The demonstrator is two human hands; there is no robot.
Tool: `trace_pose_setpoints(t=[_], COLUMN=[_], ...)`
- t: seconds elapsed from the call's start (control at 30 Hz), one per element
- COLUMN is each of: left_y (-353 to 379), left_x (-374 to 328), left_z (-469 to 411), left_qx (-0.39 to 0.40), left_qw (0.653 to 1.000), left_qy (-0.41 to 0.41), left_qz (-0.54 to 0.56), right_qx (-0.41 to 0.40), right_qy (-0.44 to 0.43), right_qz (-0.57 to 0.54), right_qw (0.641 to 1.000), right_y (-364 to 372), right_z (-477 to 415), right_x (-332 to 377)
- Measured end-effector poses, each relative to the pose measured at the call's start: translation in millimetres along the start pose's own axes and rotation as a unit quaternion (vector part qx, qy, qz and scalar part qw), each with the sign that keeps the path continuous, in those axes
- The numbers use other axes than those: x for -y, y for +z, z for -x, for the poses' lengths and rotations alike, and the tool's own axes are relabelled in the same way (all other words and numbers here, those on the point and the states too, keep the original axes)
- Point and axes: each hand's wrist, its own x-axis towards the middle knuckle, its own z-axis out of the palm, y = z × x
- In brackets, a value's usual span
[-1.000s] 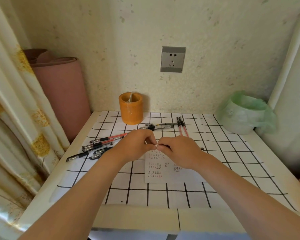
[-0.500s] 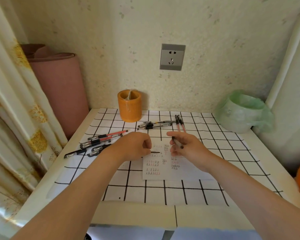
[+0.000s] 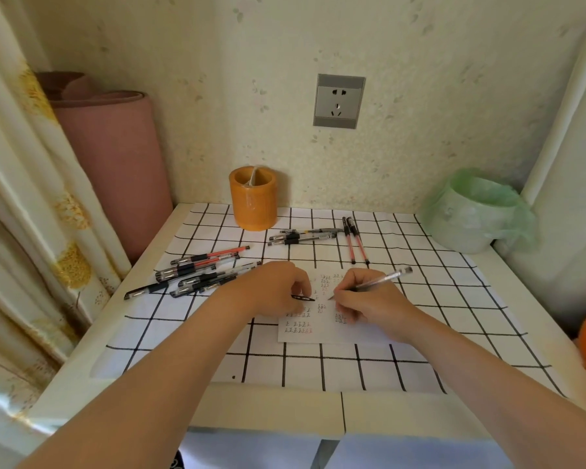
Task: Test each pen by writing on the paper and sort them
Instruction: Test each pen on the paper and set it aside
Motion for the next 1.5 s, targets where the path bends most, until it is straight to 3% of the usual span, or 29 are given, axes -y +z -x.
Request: trace_pose_setpoints(t=[0.2, 0.93, 1.5], left_y=[1.2, 4.0, 4.5], left_x=[0.9, 3.6, 4.5], left_z=[-3.4, -8.1, -10.3], left_qx=[0.002, 0.011, 0.015], left_qw=[1.000, 0.999, 0.998], left_qy=[-0.009, -0.015, -0.018], left_qz=[0.020, 0.049, 0.050], right_qx=[0.029, -0.007, 0.012], right_qy=[-0.052, -0.121, -0.118], right_qz=[0.095, 0.118, 0.121], right_qw=[0.994, 0.986, 0.986], right_y=[3.4, 7.6, 6.2], right_z=[-3.1, -7.7, -11.4], right_x=[-6.3, -21.3, -23.6])
